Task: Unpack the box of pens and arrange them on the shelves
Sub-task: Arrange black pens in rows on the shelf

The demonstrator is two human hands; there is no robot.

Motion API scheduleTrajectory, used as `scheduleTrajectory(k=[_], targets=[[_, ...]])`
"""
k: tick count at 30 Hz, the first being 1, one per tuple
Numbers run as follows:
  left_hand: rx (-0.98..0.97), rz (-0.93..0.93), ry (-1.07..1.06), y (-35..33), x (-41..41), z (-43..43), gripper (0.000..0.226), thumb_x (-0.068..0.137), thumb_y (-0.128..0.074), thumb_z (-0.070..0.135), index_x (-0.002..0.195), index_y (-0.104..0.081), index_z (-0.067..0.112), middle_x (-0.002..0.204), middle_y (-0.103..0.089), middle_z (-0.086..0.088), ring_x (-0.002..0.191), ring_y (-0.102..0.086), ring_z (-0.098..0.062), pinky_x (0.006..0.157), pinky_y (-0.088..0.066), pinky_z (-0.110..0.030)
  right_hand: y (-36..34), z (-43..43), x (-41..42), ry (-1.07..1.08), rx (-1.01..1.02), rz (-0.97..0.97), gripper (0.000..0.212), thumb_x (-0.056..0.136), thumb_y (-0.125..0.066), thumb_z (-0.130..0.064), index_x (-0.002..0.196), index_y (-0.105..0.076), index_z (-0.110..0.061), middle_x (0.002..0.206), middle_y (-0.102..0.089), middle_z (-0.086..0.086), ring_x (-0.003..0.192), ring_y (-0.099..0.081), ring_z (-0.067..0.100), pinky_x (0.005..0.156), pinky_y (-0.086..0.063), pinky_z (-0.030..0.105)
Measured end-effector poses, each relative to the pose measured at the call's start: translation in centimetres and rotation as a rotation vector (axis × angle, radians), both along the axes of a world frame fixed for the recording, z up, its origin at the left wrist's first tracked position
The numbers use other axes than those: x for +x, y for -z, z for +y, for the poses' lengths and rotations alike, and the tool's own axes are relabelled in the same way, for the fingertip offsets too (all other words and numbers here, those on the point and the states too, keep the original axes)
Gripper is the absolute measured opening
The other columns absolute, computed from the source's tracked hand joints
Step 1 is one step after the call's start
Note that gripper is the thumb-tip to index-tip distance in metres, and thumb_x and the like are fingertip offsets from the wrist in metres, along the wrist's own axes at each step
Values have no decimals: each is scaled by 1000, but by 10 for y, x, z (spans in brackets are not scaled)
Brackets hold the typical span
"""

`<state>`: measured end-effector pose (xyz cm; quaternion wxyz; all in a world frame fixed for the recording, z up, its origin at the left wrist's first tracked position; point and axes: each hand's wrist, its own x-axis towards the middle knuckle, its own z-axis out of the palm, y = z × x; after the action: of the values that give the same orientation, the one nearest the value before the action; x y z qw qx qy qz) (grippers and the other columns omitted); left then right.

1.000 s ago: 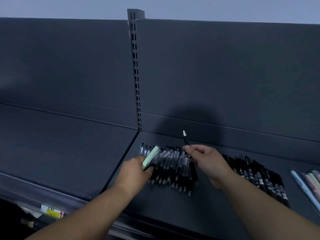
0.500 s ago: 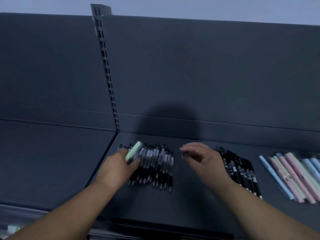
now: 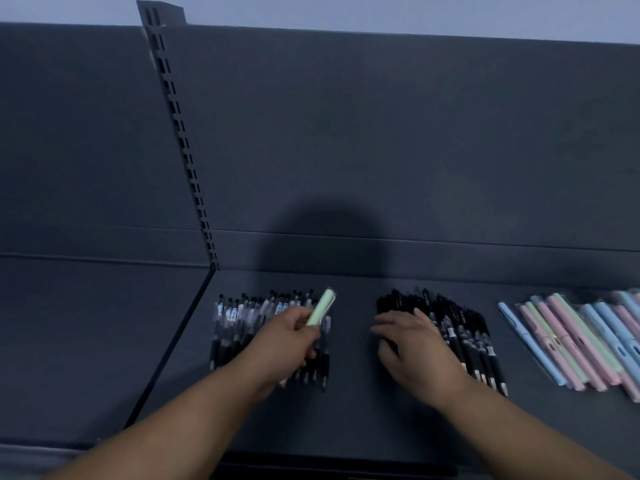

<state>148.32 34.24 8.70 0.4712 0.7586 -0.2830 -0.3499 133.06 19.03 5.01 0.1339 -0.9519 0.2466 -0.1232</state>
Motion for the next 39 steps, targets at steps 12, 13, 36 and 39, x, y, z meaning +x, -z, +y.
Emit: scheduleTrajectory(k=[12,13,36,39], targets=[[-125,-53,413,-2,-40,-31,42,90,-56,12,117,-58,44,117,-66,14,107,-61,-4,95,-49,-23,-45,15,-9,478,1200,-555,24,92,-62,-32,93,-72,-11,80,-71,-2,79,-63,13,72,-44,26],[-121,-84,444,-1,-46,-38,38,89,-57,18,117,-60,45,119,-65,12,110,-61,-9,98,-49,-29,-46,9,-17,494,1209,-576,25,94,-58,-31,95,-71,-10,85,-74,0,84,-67,16,75,-47,28],[378,-1046,329,37,-182,-177,82,70,-9,72,145,-27,42,158,-12,9,146,-3,-13,117,5,-41,-11,-172,-165,135,11,123,50,95,-52,-39,142,-46,-25,149,-36,-3,135,-38,17,111,-33,28],[380,-1074,318,38,-182,-176,92,63,0,71,145,-29,38,157,-18,8,145,-10,-13,117,1,-39,3,-172,-166,68,-81,116,36,92,-49,-26,122,-66,-18,137,-54,1,122,-54,25,107,-39,33]])
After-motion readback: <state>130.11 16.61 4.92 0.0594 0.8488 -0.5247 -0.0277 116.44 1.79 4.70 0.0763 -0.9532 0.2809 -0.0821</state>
